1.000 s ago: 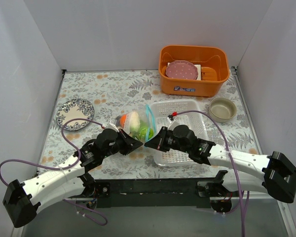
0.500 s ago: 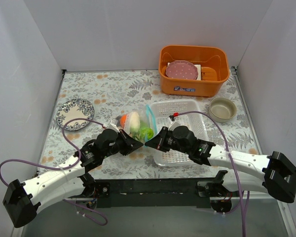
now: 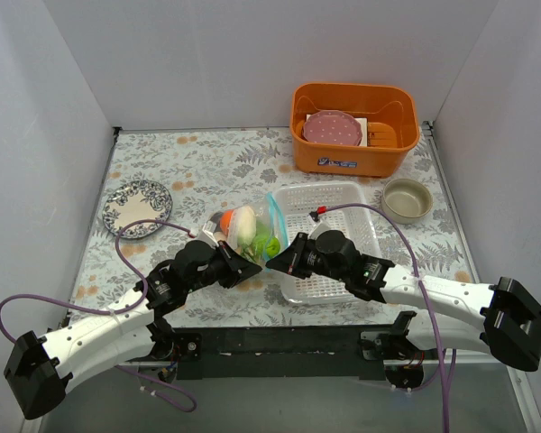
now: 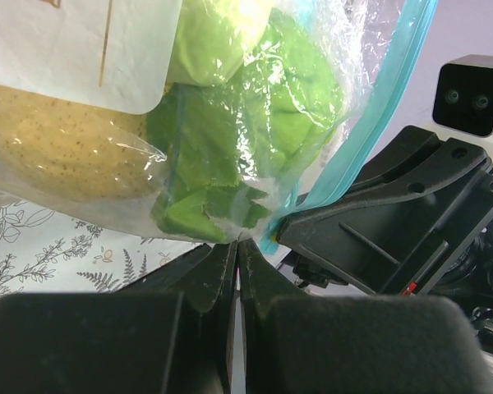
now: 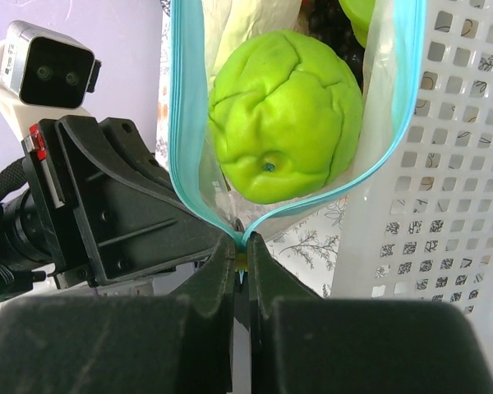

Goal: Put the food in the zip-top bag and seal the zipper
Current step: Zip the zipper food storage bag at the center of the board.

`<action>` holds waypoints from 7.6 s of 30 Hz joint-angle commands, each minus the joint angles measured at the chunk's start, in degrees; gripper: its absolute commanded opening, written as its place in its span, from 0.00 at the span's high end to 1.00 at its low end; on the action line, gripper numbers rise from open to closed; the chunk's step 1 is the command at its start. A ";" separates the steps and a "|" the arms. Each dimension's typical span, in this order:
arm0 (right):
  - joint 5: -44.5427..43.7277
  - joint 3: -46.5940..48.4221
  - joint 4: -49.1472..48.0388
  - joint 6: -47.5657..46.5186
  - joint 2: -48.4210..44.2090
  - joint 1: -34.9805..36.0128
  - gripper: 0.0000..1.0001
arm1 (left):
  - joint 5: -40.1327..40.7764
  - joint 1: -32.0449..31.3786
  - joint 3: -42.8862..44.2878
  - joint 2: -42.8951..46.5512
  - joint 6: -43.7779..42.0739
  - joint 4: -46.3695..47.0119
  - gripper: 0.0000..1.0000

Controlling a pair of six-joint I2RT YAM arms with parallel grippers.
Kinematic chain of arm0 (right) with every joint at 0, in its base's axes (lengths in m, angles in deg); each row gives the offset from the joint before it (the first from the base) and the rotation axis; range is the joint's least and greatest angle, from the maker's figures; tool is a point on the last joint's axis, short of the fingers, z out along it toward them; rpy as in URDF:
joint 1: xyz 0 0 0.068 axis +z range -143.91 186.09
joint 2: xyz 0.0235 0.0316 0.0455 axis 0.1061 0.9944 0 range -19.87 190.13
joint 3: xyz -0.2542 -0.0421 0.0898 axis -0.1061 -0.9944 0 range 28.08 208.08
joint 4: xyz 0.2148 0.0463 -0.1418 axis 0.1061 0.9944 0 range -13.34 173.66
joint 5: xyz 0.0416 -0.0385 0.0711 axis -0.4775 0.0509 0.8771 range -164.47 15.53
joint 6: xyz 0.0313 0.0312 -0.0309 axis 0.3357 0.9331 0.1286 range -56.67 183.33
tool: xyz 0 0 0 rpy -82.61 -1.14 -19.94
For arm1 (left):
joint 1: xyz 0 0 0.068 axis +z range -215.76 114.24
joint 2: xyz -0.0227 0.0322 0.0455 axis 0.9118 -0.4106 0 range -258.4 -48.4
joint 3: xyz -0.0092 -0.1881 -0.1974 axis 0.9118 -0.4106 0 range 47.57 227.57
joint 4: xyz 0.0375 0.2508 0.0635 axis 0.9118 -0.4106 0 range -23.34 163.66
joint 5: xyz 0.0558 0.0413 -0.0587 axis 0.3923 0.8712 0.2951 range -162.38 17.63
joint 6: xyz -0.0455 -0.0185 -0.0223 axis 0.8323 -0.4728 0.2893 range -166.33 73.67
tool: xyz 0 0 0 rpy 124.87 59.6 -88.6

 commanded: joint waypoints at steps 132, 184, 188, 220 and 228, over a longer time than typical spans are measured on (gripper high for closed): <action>-23.18 -2.30 -12.29 3.13 -4.68 5.44 0.91 | -12.43 -0.60 -2.02 0.83 -6.80 4.77 1.00; -10.27 -0.45 0.28 14.20 -6.18 5.00 0.94 | -4.17 -0.68 -1.58 5.76 -1.18 8.11 0.45; -10.88 -1.51 -0.60 14.99 -6.35 5.53 0.94 | -4.69 -0.60 -1.84 4.88 -0.74 8.99 0.68; -11.32 -3.53 -4.03 17.19 -6.88 5.80 0.93 | -1.35 -0.77 -5.27 0.40 4.27 18.57 0.61; -11.76 -3.88 -4.38 17.98 -6.88 5.79 0.93 | -1.53 -0.77 -5.80 1.09 4.54 18.75 0.76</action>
